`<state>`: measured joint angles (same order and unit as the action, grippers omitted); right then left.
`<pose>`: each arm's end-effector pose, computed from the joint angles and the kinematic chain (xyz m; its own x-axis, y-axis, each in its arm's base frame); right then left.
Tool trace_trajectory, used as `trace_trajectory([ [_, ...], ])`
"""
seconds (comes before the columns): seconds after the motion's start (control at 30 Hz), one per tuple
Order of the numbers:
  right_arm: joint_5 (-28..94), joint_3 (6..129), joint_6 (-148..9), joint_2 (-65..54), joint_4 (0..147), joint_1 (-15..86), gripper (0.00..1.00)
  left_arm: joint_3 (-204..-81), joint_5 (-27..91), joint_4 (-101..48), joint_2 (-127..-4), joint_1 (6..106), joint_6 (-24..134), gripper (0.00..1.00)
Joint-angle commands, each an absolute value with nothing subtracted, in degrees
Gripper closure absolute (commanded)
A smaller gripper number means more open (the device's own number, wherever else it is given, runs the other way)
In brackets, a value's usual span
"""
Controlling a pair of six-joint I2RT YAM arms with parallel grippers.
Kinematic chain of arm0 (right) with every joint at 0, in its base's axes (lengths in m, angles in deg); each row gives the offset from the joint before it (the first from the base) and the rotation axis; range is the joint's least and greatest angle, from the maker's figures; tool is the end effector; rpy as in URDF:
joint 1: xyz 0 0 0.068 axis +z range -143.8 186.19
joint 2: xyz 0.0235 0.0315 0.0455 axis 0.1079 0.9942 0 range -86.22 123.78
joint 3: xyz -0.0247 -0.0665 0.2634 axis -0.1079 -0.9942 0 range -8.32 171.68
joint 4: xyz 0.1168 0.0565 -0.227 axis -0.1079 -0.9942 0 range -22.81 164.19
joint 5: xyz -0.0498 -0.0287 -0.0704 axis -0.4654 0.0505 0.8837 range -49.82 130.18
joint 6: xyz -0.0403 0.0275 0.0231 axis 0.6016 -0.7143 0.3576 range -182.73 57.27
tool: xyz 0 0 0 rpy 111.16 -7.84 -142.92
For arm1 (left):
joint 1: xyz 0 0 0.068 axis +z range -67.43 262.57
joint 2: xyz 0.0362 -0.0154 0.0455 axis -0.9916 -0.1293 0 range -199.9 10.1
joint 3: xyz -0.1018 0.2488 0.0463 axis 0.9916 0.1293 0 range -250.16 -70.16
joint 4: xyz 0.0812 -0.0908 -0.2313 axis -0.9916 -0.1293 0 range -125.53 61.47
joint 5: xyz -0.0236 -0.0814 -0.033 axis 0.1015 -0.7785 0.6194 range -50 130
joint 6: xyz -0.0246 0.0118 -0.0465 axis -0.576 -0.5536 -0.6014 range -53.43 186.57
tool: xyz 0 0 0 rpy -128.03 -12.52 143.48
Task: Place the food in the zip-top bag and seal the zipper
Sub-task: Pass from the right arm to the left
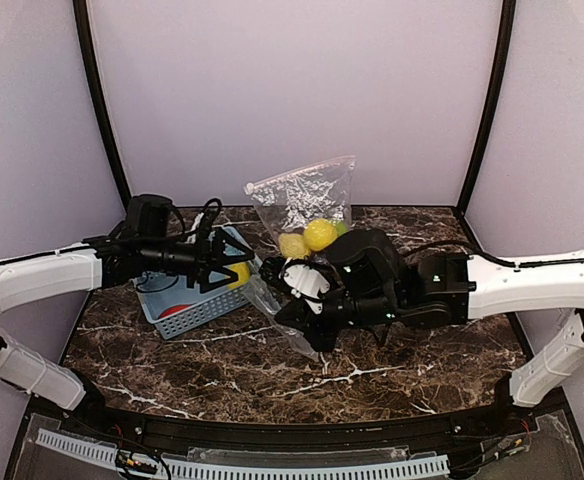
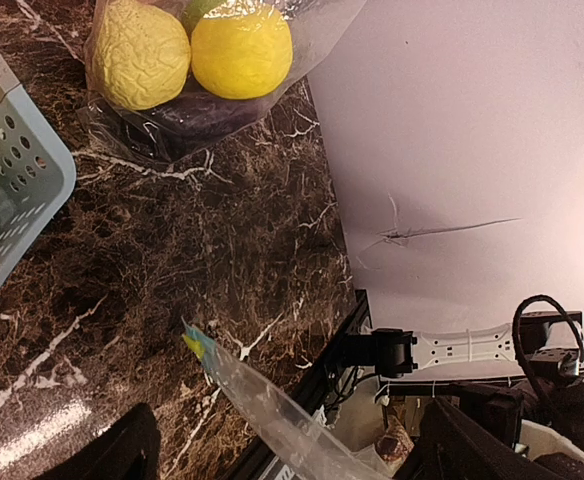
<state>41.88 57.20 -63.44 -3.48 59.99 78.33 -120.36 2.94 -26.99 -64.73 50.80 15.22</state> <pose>0.1029 0.3156 0.3029 -0.1716 -0.4920 -0.8535 -0.9416 0.3368 -0.0049 0.2376 -0.1724 0.2806 -0.9045 -0.1729 -0.3900 0.2964 0.4027 -0.8660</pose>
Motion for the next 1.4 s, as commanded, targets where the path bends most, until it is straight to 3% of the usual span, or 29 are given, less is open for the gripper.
trace_trajectory([
  [0.0,45.9,60.6,-58.4,-0.8,59.3,80.5,1.0,-120.0,-0.3,-24.6,-65.3,50.6,13.8,0.09],
  [0.2,48.4,62.5,-55.9,1.7,58.7,82.3,1.0,-119.3,-1.6,-24.3,-67.2,50.5,13.7,0.09],
  [0.3,49.2,63.0,-55.2,2.0,58.5,82.7,1.0,-118.7,-3.4,-23.7,-68.1,50.3,13.5,0.13],
  [0.43,49.4,63.4,-54.8,2.3,58.1,82.9,1.0,-118.5,-5.4,-23.7,-69.0,49.5,13.7,0.29],
  [0.5,49.5,63.6,-54.6,2.6,58.0,82.9,1.0,-118.6,-6.3,-23.8,-69.4,49.4,13.9,0.49],
  [0.77,50.6,63.9,-54.2,3.7,57.3,83.0,1.0,-118.8,-8.0,-24.5,-69.5,49.3,14.3,0.84],
  [0.9,51.9,63.5,-54.6,3.5,57.3,83.0,1.0,-119.0,-8.7,-24.7,-68.8,49.3,15.4,0.98],
  [1.03,52.5,62.7,-56.6,2.2,57.6,82.9,1.0,-119.3,-8.4,-24.2,-66.7,49.3,18.2,0.99],
  [1.17,49.5,60.6,-60.6,-1.6,59.0,80.7,0.47,-120.5,-10.3,-21.6,-63.0,48.8,26.1,0.99],
  [1.2,47.9,59.7,-61.7,-2.9,59.7,79.4,0.39,-120.8,-10.9,-21.6,-62.3,48.5,27.9,0.99],
  [1.27,43.1,58.0,-64.4,-5.6,61.4,76.7,0.29,-121.7,-13.3,-22.5,-60.2,47.9,33.1,0.99],
  [1.37,34.1,55.7,-67.8,-9.5,64.8,72.0,0.24,-122.3,-17.3,-23.4,-58.6,47.4,38.2,0.99],
])
